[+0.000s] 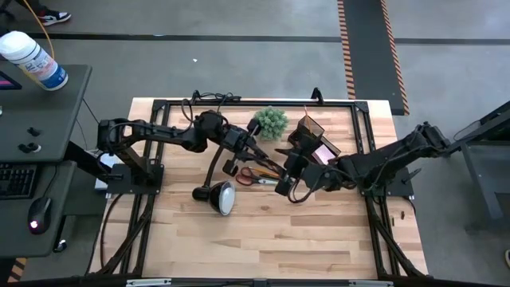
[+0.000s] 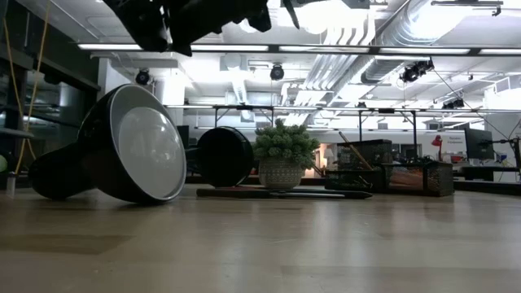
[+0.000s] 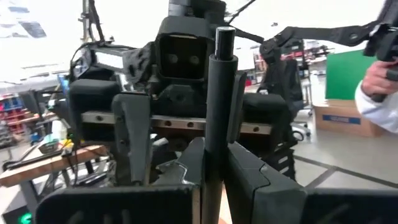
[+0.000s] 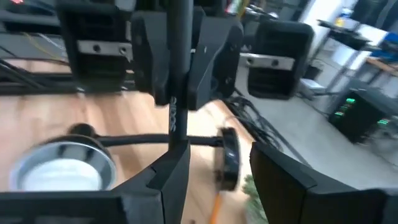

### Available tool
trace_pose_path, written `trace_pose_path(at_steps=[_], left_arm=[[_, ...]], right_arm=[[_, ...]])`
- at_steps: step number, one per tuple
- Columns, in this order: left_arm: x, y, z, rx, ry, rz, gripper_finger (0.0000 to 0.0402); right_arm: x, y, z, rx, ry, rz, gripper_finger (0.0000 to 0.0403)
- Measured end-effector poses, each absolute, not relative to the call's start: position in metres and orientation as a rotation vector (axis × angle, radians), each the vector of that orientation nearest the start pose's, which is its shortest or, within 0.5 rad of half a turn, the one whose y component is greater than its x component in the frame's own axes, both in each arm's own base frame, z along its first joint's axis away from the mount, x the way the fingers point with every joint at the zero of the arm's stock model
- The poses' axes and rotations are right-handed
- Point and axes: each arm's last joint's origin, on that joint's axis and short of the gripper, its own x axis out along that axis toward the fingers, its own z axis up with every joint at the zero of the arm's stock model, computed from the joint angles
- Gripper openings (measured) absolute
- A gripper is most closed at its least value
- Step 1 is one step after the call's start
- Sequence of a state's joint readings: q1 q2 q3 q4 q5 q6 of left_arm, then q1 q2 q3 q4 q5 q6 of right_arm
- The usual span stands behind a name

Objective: Pick and place office supplies into organizer
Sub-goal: Put the bottom pen into the top left section of the desk organizer

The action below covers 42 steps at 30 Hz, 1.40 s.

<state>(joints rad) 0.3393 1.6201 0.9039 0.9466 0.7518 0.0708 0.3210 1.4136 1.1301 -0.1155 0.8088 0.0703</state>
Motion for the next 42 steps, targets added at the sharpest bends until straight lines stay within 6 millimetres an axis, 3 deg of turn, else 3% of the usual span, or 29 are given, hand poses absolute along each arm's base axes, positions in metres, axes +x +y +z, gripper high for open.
trace_pose_path(at_steps=[9,21,27,42], left_arm=[[0.331,0.095,0.270,0.190,-0.198,-0.418,0.0019],[0.332,0.097,0.266,0.223,-0.167,-0.391,0.0019],[0.332,0.097,0.266,0.238,-0.176,-0.392,0.0019],[0.331,0.096,0.270,0.235,-0.210,-0.421,0.0019]], right_arm=[[0.306,0.070,0.319,-0.111,0.333,-0.412,0.0154],[0.280,0.073,0.329,-0.078,0.392,-0.390,0.0153],[0.285,0.070,0.330,-0.026,0.388,-0.281,0.0150],[0.301,0.049,0.328,0.003,0.357,-0.265,0.0145]])
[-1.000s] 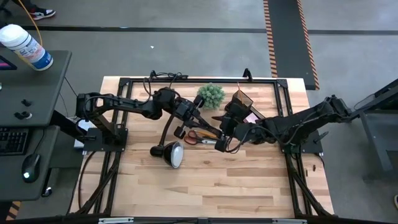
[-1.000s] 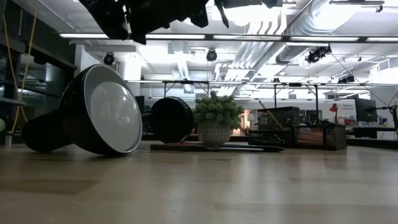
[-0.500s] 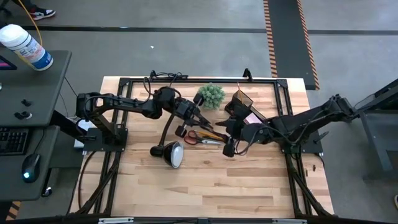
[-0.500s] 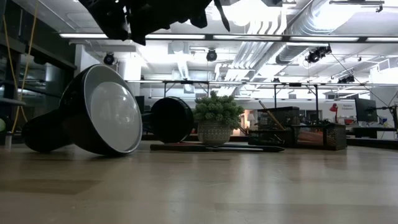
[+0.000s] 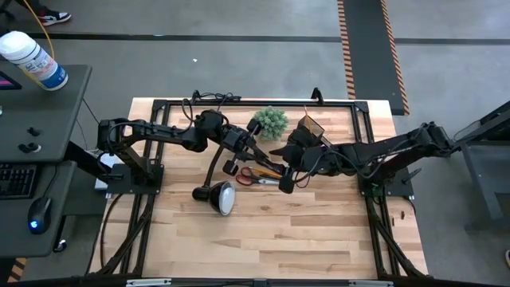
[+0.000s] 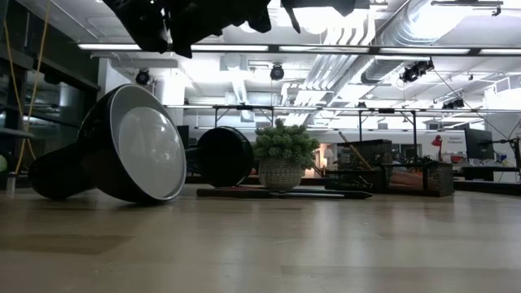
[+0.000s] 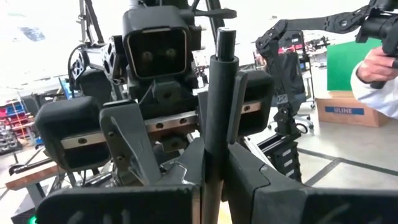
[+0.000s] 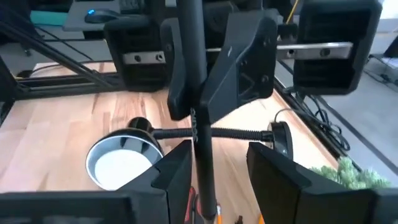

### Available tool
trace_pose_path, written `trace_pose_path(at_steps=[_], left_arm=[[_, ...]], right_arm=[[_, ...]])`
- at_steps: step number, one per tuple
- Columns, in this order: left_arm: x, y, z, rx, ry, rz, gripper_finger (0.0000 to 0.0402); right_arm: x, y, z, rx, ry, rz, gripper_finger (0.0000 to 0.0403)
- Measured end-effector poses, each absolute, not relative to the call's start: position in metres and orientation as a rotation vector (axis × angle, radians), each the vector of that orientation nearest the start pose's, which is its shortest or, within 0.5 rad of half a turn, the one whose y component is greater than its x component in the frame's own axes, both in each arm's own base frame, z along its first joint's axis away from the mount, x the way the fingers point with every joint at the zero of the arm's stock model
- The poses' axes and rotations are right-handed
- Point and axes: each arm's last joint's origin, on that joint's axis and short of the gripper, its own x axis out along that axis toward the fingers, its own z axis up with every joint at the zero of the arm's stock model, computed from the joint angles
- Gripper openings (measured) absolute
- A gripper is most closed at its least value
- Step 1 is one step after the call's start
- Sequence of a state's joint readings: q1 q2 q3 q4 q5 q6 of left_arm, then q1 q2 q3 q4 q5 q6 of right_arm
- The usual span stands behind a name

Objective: Pick and place office supplies into organizer
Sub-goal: Put the bottom pen into the top left section of the desk organizer

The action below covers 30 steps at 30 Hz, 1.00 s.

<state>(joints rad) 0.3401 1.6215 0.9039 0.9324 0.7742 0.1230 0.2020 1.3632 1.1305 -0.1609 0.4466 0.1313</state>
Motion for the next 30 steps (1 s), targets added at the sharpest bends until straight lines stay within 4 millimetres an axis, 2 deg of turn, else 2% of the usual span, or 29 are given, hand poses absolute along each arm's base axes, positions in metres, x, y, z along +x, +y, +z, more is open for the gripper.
trace_pose_path(at_steps=[15,19,24,30], left_arm=[[0.331,0.095,0.271,0.241,-0.220,-0.421,0.0019],[0.331,0.095,0.271,0.243,-0.224,-0.421,0.0019],[0.331,0.095,0.271,0.235,-0.219,-0.424,0.0019],[0.331,0.096,0.270,0.233,-0.206,-0.421,0.0019]], right_arm=[[0.305,0.038,0.329,0.054,0.348,-0.168,0.0135],[0.310,0.037,0.324,0.053,0.361,-0.146,0.0108],[0.317,0.036,0.315,-0.003,0.394,-0.141,0.0029],[0.317,0.037,0.315,-0.039,0.389,-0.149,0.0026]])
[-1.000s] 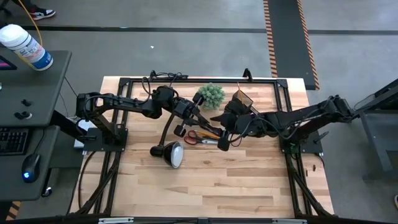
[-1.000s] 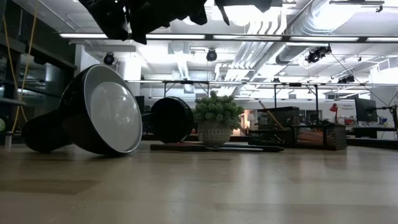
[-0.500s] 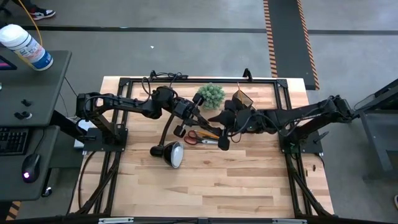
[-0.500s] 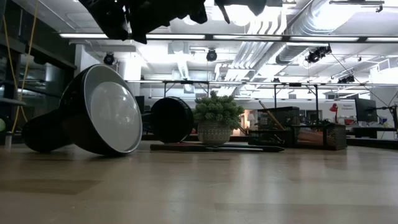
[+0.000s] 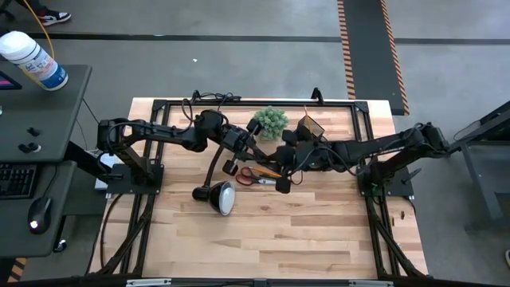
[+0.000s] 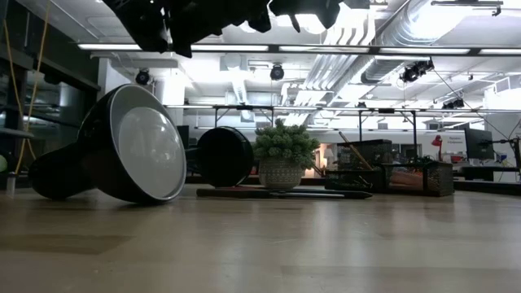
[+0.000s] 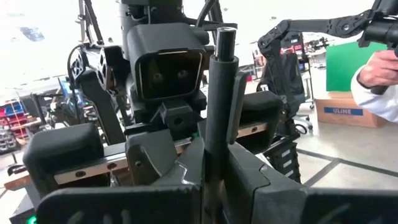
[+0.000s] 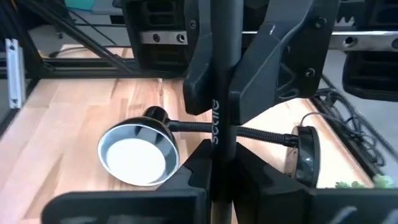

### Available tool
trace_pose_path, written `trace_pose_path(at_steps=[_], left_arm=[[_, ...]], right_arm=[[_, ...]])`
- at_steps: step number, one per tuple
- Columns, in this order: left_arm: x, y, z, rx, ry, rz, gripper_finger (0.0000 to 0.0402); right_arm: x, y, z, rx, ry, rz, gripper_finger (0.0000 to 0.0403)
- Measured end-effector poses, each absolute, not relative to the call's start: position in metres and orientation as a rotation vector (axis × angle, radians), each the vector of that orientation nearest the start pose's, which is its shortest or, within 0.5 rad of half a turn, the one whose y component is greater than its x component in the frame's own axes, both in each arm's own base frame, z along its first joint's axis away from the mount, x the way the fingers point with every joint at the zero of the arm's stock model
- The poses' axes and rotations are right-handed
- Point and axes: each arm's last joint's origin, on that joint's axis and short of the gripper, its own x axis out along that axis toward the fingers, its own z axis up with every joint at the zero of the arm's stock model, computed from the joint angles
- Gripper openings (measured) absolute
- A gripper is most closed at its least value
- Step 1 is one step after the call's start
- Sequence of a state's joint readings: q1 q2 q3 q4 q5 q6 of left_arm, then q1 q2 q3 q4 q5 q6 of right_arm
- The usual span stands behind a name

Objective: Pick and place office supplies into organizer
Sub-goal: Put the bottom pen into the top left section of the desk organizer

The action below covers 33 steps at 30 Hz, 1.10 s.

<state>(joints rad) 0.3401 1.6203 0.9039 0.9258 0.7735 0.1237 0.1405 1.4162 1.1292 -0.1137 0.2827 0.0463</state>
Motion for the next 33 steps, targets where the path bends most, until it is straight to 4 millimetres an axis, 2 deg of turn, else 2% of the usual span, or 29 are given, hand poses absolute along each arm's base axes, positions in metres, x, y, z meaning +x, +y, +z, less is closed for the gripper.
trace_pose_path(at_steps=[7,19,25,33], left_arm=[[0.331,0.096,0.269,0.230,-0.199,-0.401,0.0032],[0.332,0.099,0.265,0.260,-0.163,-0.334,0.0120],[0.329,0.115,0.260,0.213,-0.101,-0.226,0.0153],[0.320,0.136,0.253,0.078,-0.022,-0.238,0.0167]], right_arm=[[0.316,0.039,0.314,-0.072,0.402,-0.206,0.0025],[0.311,0.035,0.314,-0.132,0.424,-0.351,0.0025],[0.293,0.029,0.322,-0.128,0.455,-0.503,0.0025],[0.265,0.012,0.316,-0.100,0.578,-0.766,0.0025]])
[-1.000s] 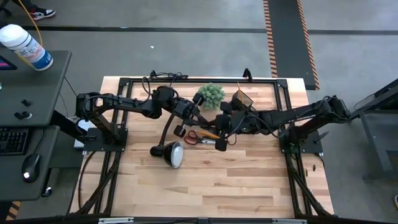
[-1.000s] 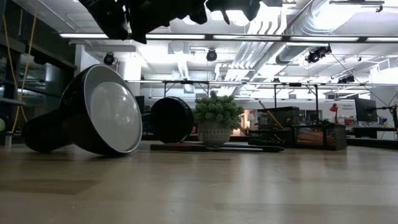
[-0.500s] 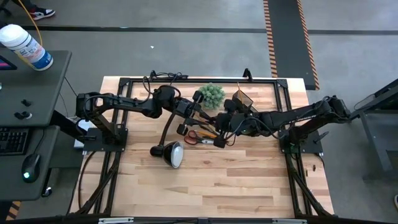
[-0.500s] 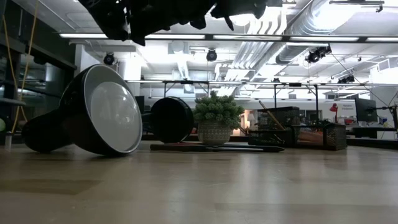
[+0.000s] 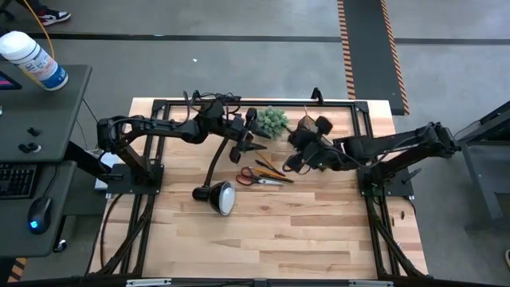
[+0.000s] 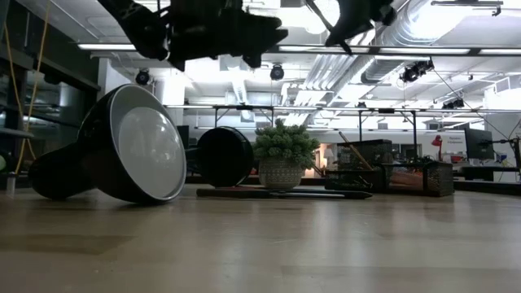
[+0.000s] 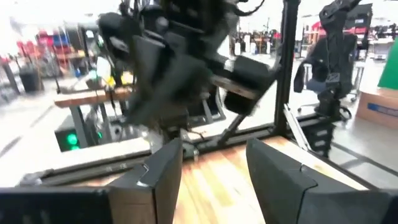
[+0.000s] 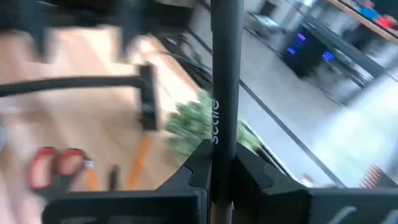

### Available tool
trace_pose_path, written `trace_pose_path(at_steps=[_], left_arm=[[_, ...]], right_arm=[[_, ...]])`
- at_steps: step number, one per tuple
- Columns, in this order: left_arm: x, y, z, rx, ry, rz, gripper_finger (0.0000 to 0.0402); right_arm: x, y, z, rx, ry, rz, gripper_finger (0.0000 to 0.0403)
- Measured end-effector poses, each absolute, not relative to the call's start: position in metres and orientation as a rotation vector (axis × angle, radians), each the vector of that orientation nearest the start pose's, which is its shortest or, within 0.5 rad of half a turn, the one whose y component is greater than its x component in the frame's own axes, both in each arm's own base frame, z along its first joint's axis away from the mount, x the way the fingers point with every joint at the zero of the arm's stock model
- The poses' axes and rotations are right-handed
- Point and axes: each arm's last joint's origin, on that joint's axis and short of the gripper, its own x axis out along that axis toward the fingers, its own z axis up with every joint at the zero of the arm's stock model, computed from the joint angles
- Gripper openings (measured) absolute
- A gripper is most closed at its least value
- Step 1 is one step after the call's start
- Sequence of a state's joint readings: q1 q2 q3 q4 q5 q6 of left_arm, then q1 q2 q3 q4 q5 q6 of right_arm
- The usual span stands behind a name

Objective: Pick and place office supplies into organizer
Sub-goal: Put the bottom pen into the top left section of the desk organizer

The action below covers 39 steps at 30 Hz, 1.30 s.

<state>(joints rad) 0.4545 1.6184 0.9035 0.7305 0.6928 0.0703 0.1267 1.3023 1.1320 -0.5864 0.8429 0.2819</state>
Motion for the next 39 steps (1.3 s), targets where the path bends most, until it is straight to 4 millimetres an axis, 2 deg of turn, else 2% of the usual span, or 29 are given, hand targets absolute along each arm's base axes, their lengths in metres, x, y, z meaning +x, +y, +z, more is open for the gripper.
trace_pose_path(at_steps=[13,16,21,30,35,39], left_arm=[[0.319,0.122,0.231,-0.022,0.123,-0.354,0.0160],[0.315,0.119,0.223,-0.030,0.136,-0.354,0.0156],[0.310,0.116,0.213,-0.050,0.127,-0.350,0.0150],[0.305,0.110,0.206,-0.090,0.127,-0.359,0.0149],[0.310,0.096,0.208,-0.072,0.107,-0.405,0.0150],[0.315,0.082,0.211,-0.051,0.080,-0.450,0.0147]], right_arm=[[0.248,-0.029,0.302,-0.024,0.718,-1.018,0.0025],[0.243,-0.035,0.288,-0.004,0.709,-1.034,0.0025],[0.222,-0.050,0.255,0.101,0.606,-1.003,0.0025],[0.185,-0.072,0.207,0.163,0.240,-0.993,0.0025],[0.173,-0.082,0.184,0.186,0.206,-1.015,0.0025],[0.170,-0.090,0.177,0.217,0.197,-1.000,0.0025]])
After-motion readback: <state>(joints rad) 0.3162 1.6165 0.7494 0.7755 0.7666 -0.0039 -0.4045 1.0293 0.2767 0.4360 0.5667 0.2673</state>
